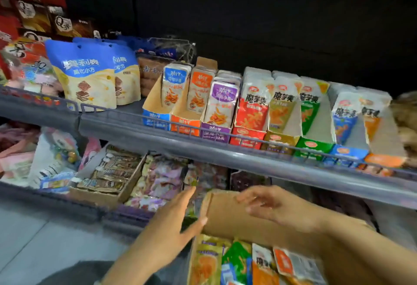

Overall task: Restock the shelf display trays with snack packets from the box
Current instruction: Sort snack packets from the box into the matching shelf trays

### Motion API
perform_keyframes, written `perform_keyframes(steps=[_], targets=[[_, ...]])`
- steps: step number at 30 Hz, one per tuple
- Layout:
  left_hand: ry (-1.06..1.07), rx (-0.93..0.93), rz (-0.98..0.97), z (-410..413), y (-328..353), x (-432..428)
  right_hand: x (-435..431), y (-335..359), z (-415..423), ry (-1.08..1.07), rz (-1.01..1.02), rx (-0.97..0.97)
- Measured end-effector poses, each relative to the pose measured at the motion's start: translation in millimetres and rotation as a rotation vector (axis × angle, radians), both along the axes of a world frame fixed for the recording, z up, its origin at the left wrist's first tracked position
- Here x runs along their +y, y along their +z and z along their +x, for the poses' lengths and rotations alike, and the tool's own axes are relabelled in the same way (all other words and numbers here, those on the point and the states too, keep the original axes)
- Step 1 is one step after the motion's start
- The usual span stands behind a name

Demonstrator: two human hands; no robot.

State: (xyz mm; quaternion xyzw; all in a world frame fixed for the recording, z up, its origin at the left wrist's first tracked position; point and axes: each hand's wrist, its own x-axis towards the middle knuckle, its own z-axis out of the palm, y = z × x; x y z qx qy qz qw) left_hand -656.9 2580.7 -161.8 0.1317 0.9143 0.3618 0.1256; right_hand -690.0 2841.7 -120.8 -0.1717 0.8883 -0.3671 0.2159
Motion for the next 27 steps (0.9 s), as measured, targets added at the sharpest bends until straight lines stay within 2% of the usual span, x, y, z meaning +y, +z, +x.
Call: perform_keyframes(steps=[5, 10, 14, 19, 23, 27], targets=[[0.018, -0.050, 0.069, 9.3, -20.1, 13.4, 25.2, -100.5, 29.5, -0.060, 0.152, -0.193], [0.043, -0.081, 0.142, 4.0, -28.2, 20.9, 2.8, -167.7, 22.9, -0.213, 0.106, -0.321], [0.066, -0.064, 0.122, 4.0, -30.3, 21.7, -34.9, -191.4, 9.9, -0.129, 0.177, -0.218], [0.069, -0.077, 0.132, 4.9, -28.3, 24.6, -63.1, -215.9, 4.2, -0.098, 0.430, -0.024], [0.063, -0.069, 0.103, 5.9, -26.3, 27.0, -61.5, -223.9, 8.8, -0.085, 0.405, -0.003], [0.046, -0.074, 0.115, 5.3, -27.4, 25.4, -56.3, -215.7, 1.2, -0.032, 0.444, -0.070]])
